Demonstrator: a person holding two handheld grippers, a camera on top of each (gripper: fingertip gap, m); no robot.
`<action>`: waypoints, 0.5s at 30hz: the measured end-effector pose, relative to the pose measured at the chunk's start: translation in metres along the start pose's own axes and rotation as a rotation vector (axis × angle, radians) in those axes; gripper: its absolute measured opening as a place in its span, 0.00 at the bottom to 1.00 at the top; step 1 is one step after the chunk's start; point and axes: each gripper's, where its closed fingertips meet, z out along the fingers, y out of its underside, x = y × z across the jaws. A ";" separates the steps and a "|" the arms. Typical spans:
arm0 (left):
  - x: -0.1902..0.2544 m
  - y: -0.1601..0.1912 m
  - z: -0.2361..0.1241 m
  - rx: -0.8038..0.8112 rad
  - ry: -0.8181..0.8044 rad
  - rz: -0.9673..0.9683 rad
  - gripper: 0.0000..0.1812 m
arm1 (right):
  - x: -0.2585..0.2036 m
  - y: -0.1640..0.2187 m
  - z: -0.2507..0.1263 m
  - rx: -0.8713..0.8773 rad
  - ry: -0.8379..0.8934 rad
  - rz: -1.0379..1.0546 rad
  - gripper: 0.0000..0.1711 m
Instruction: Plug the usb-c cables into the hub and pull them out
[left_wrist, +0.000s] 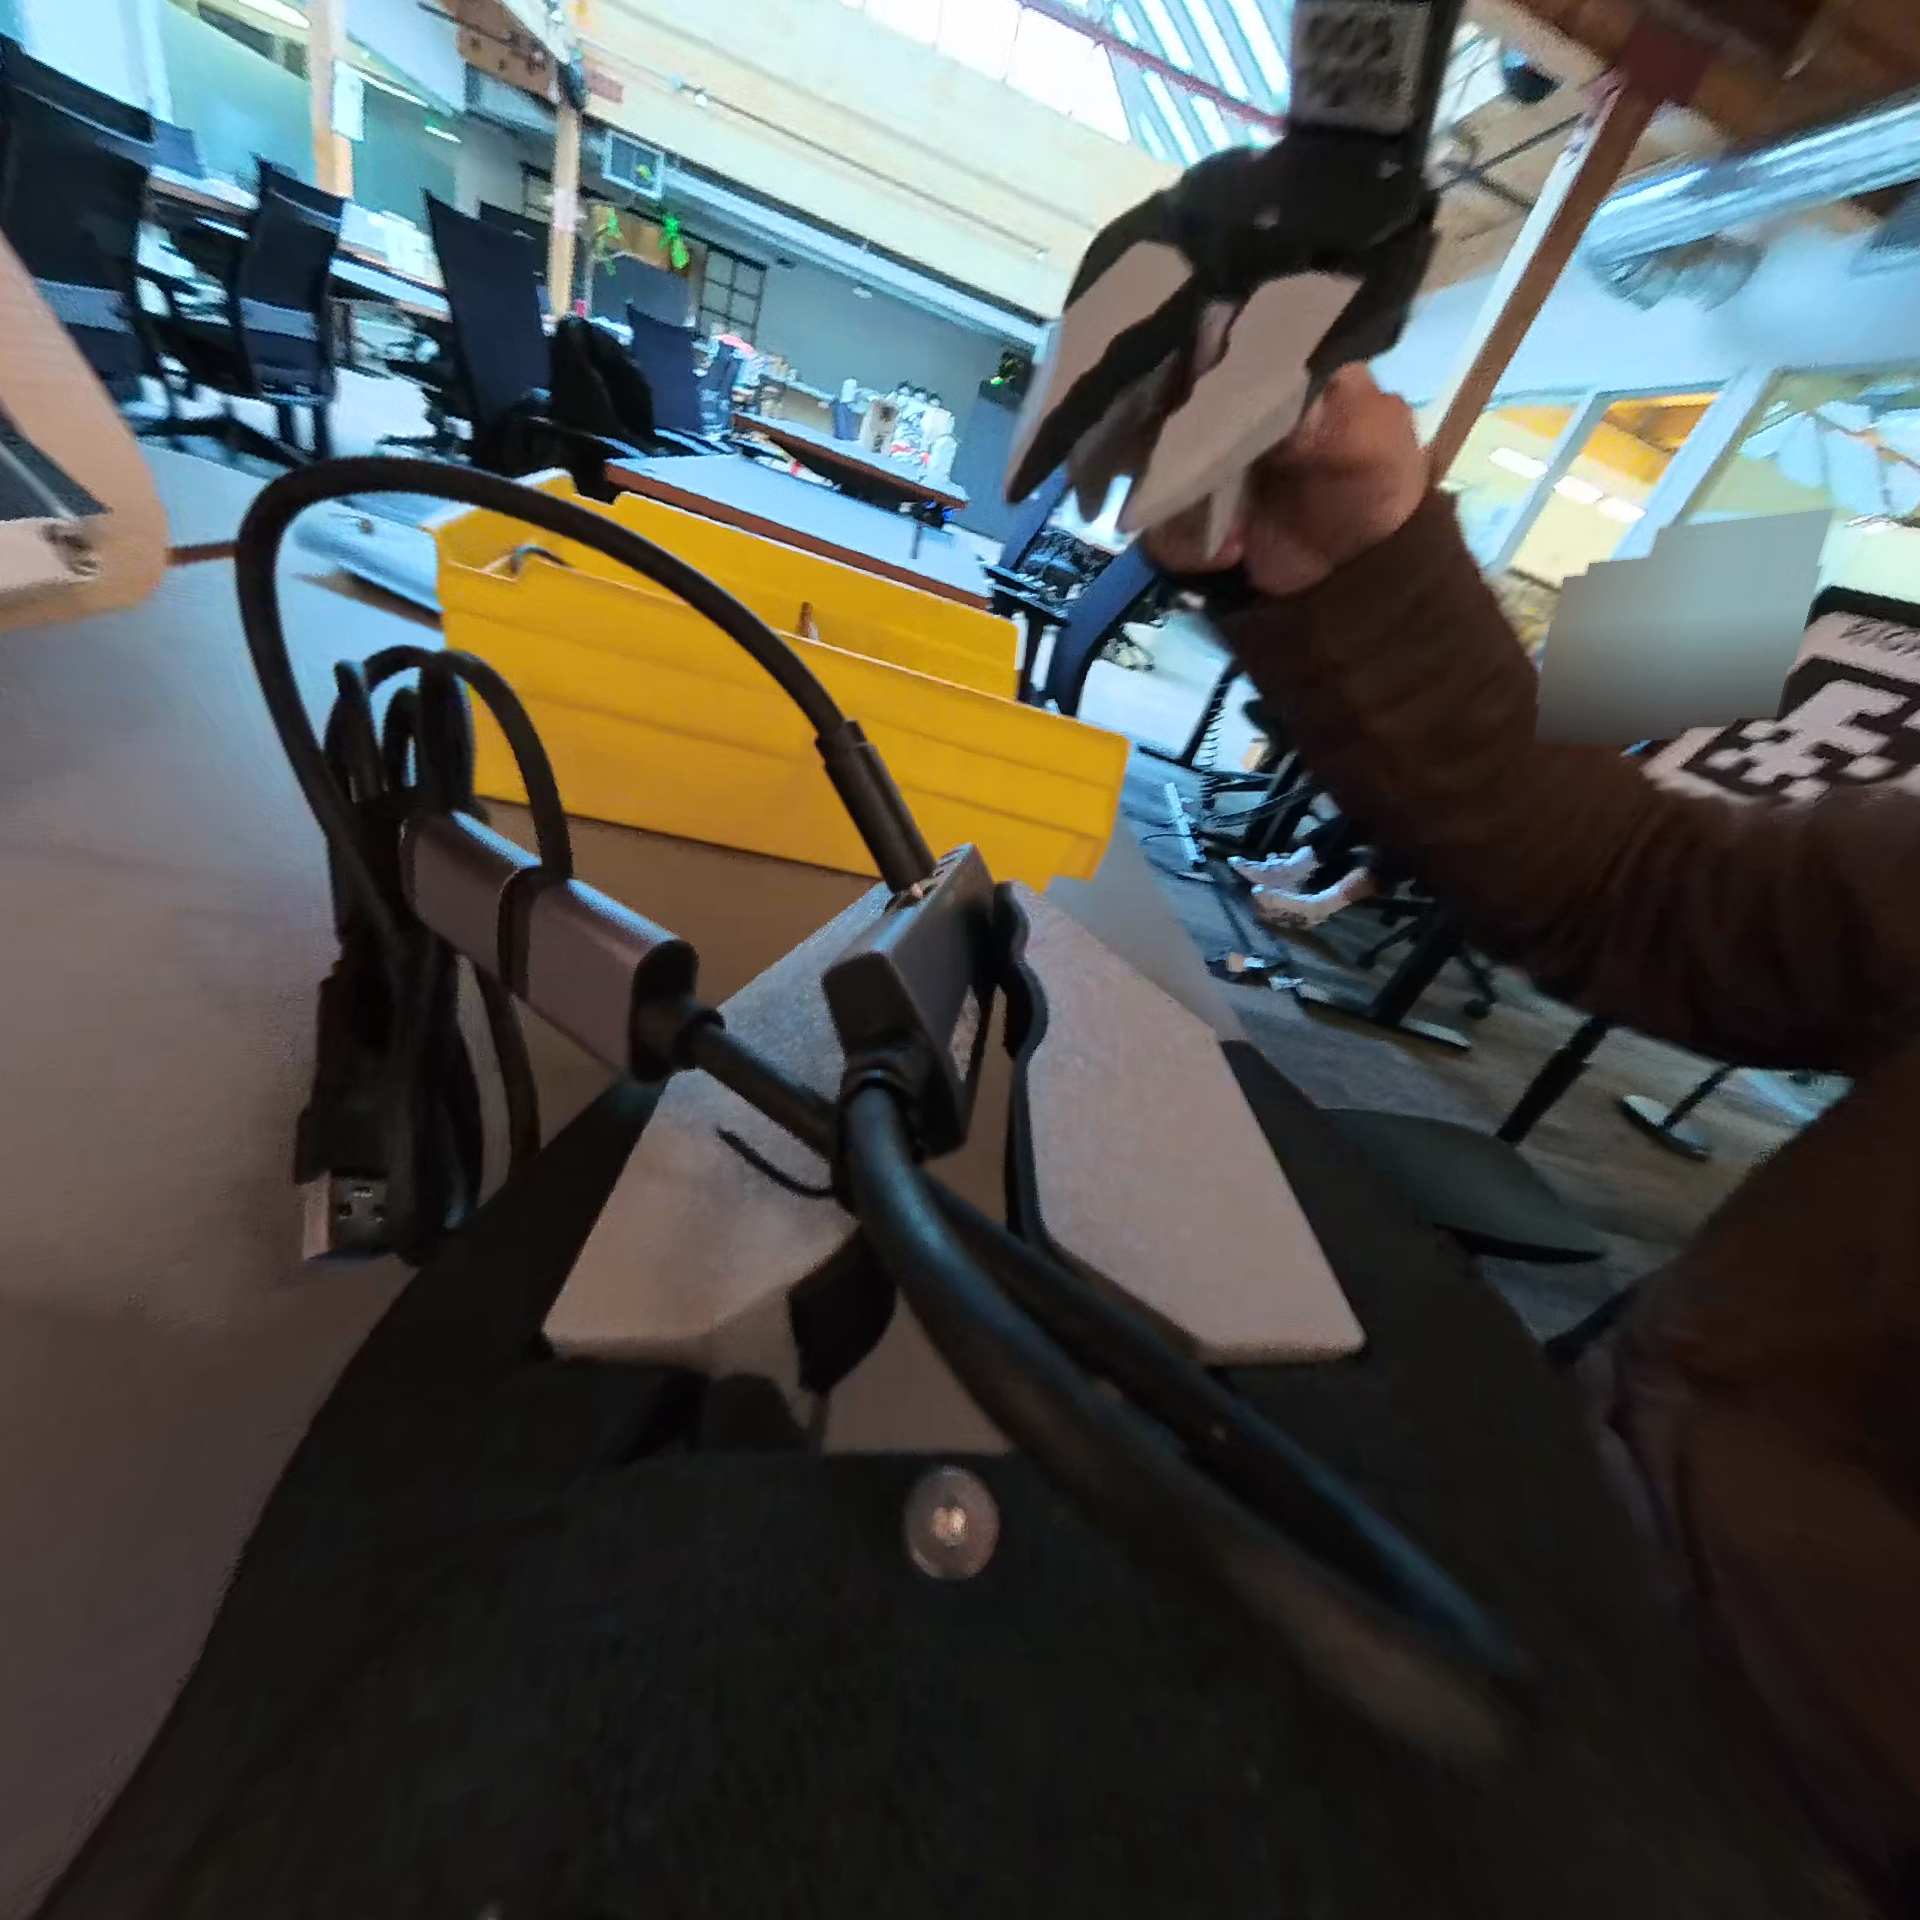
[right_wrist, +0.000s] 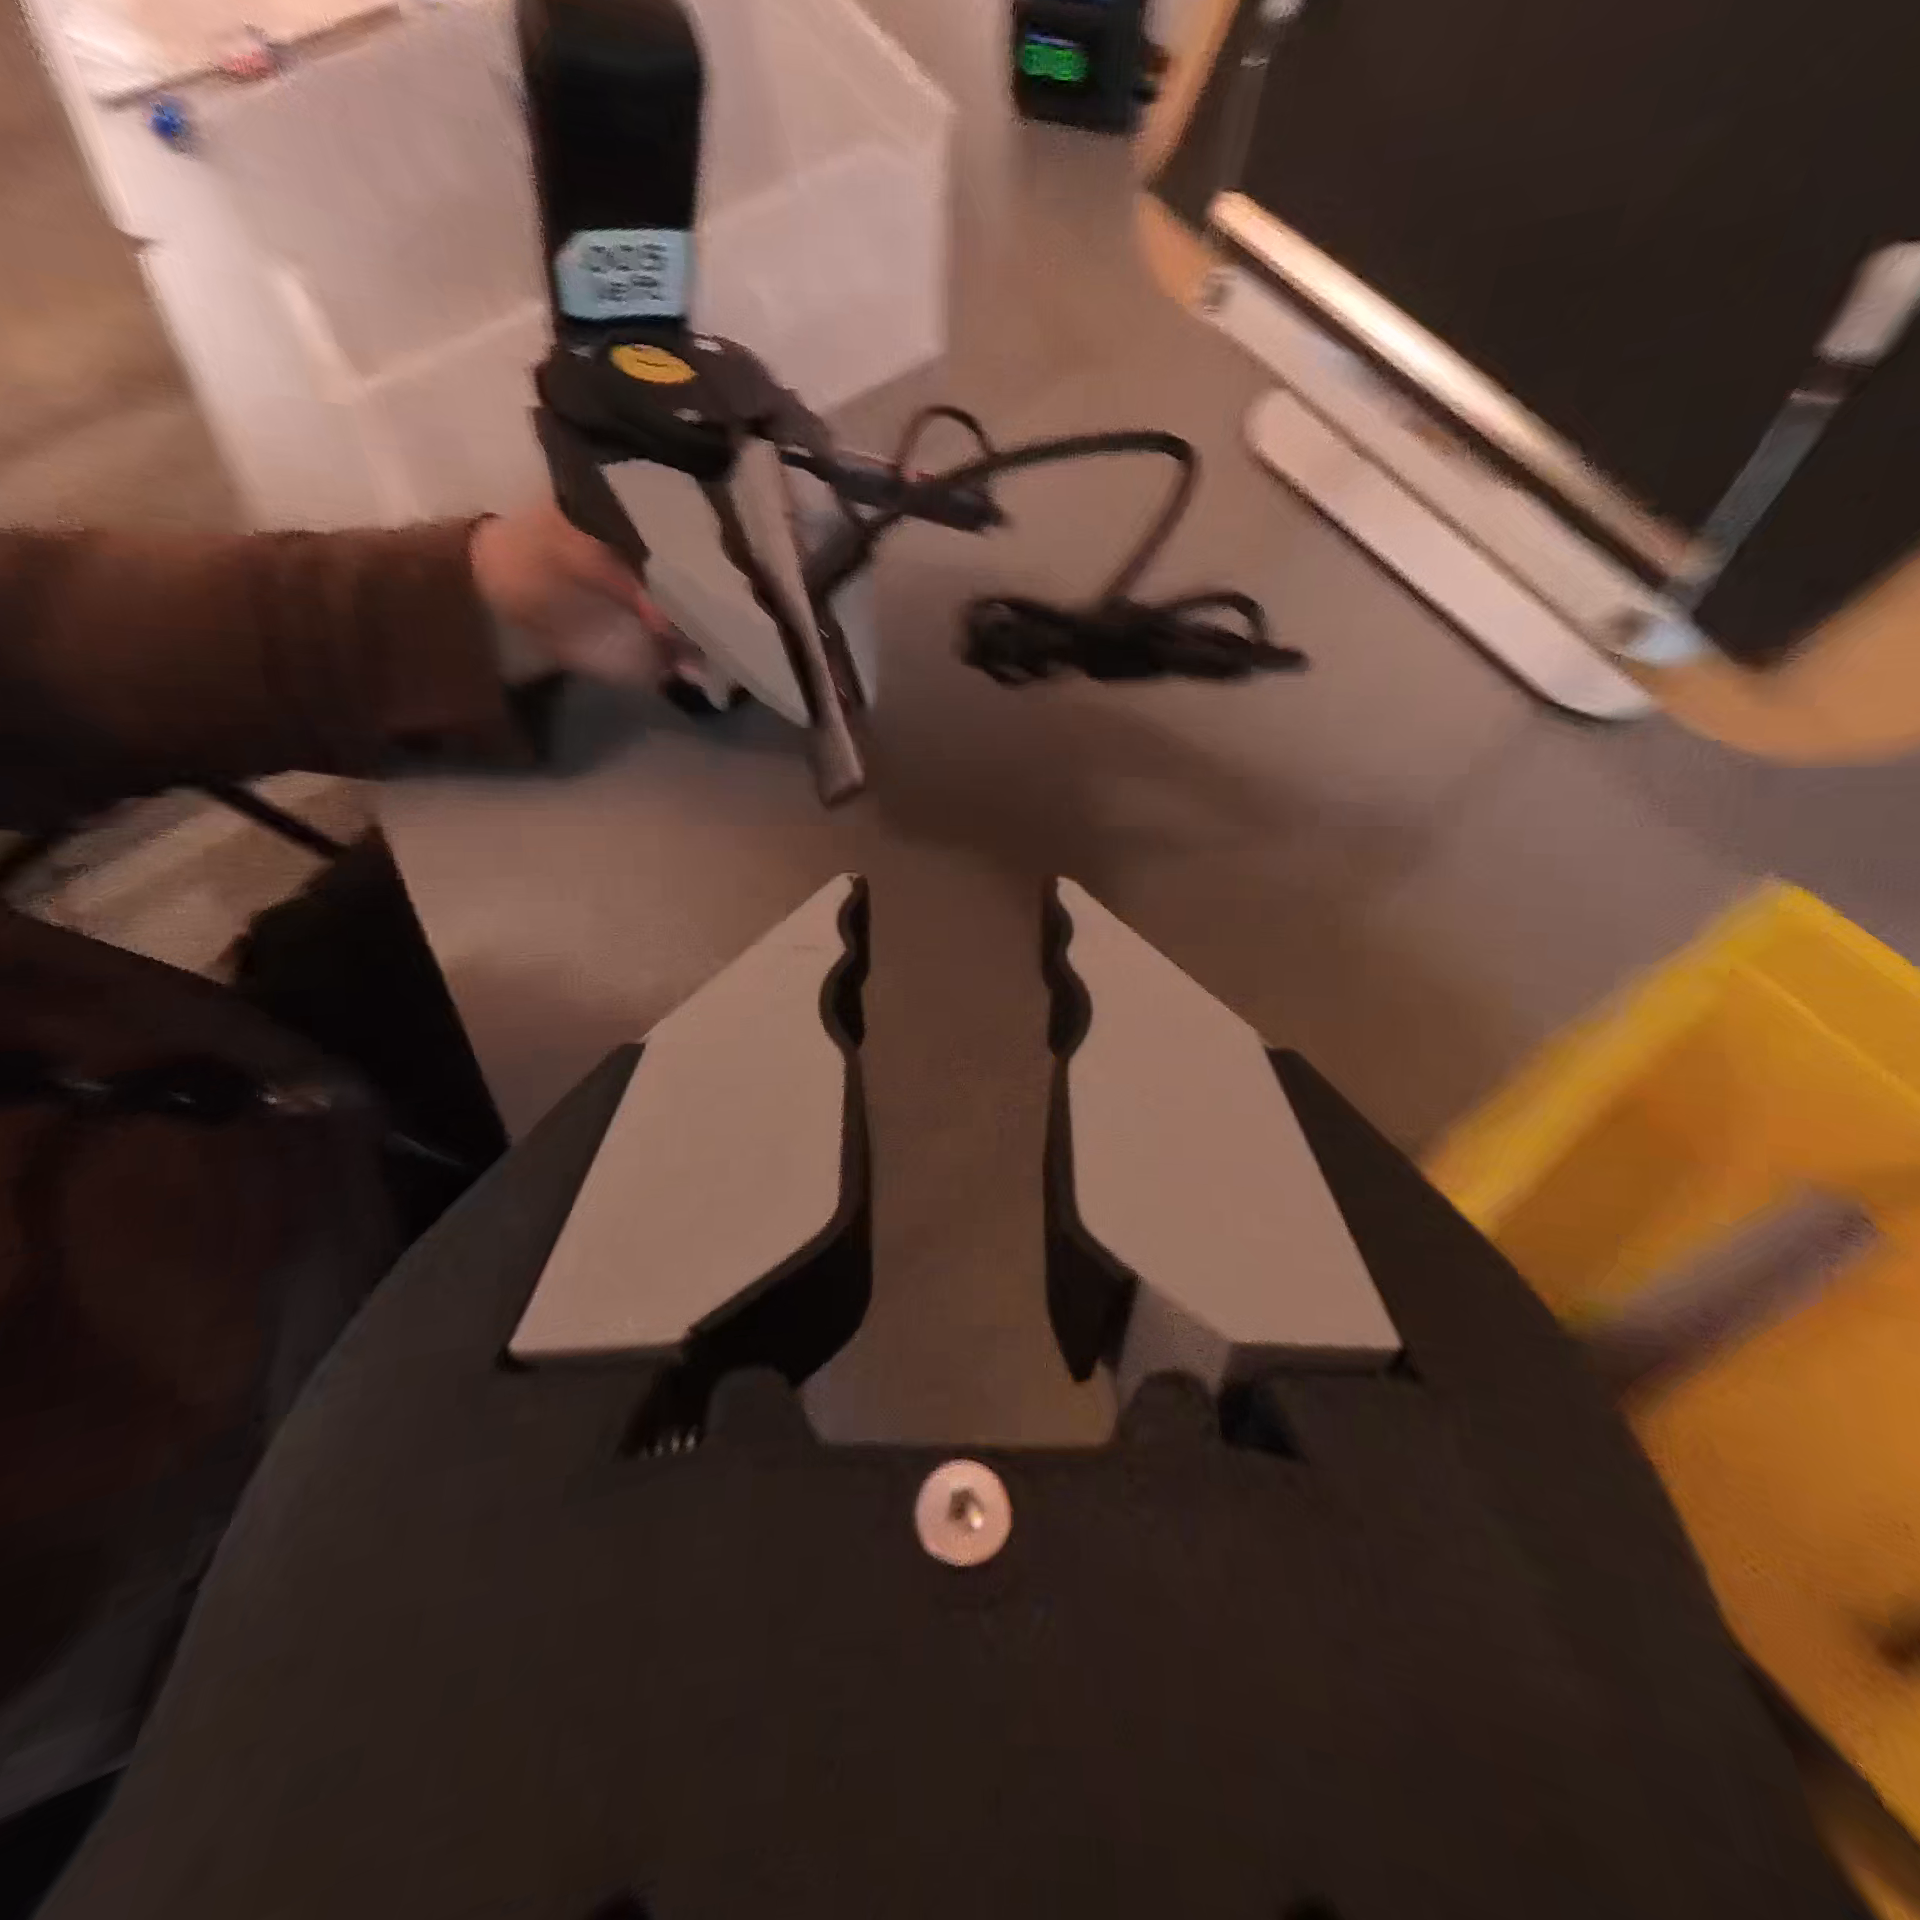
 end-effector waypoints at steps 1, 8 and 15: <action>0.004 -0.001 -0.001 0.004 0.031 -0.019 0.07 | -0.009 -0.004 0.022 0.005 -0.059 -0.002 0.21; -0.002 0.005 -0.007 -0.024 0.007 -0.001 0.07 | -0.042 -0.045 0.117 0.213 -0.475 0.052 0.16; -0.018 0.013 -0.003 -0.075 -0.018 -0.039 0.07 | -0.033 -0.037 0.138 0.275 -0.602 0.084 0.07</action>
